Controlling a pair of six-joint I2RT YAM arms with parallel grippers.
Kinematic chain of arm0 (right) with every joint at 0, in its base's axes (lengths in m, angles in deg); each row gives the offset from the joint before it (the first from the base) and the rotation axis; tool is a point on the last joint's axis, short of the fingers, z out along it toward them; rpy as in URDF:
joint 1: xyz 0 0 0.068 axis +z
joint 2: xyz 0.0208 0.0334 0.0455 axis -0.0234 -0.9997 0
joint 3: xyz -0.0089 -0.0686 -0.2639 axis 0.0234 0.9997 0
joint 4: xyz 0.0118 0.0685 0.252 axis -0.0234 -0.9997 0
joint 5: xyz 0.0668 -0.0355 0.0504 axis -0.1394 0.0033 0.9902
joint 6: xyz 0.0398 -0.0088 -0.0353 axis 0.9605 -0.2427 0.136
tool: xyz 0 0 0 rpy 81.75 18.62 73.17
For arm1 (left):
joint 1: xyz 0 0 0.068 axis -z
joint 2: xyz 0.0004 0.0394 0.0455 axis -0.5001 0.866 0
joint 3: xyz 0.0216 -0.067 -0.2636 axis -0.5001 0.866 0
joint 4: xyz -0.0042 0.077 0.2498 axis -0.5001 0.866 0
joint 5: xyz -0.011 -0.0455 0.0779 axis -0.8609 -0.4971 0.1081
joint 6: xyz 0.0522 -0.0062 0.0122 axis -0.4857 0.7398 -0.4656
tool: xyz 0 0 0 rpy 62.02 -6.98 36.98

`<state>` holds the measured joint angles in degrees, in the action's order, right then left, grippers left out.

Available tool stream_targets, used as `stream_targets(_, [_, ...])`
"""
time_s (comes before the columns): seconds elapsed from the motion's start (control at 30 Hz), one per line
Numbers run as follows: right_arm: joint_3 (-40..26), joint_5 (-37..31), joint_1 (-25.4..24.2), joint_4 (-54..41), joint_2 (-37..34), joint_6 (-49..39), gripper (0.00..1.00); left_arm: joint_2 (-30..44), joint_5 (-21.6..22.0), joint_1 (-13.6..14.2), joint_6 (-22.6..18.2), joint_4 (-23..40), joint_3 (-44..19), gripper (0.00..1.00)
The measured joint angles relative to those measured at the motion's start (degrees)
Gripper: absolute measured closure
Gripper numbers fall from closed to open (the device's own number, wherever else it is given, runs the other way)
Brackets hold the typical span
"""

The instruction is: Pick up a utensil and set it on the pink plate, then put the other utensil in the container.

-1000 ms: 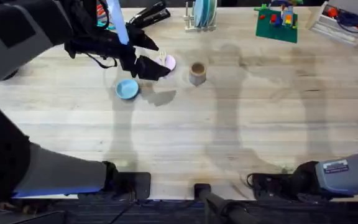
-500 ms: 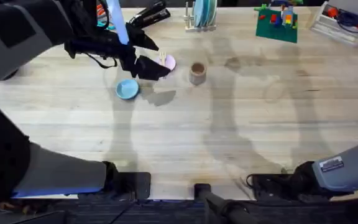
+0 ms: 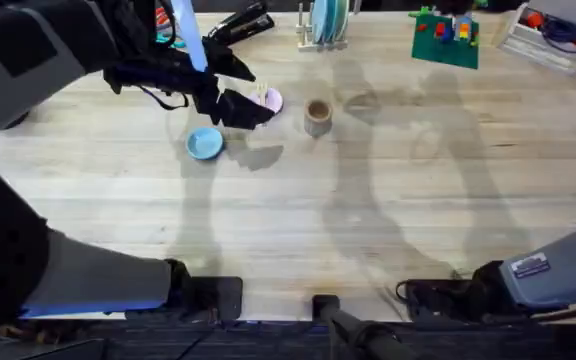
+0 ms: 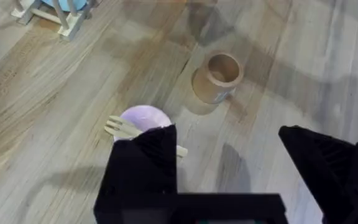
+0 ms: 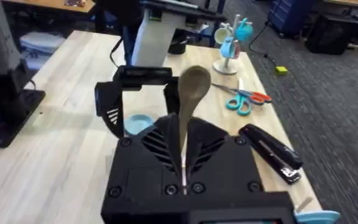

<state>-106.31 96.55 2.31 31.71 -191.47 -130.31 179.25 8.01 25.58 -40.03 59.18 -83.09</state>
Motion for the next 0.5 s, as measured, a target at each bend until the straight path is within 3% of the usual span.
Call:
stream_targets(0.27, [8.17, -0.01, 1.97, 8.44, 0.00, -0.04, 0.973, 0.00, 0.00, 0.00, 0.00, 0.00, 0.00, 0.007])
stream_targets(0.5, [10.76, 0.02, 2.64, 12.20, -1.55, -0.02, 0.973, 0.00, 0.00, 0.00, 0.01, 0.00, 0.00, 0.006])
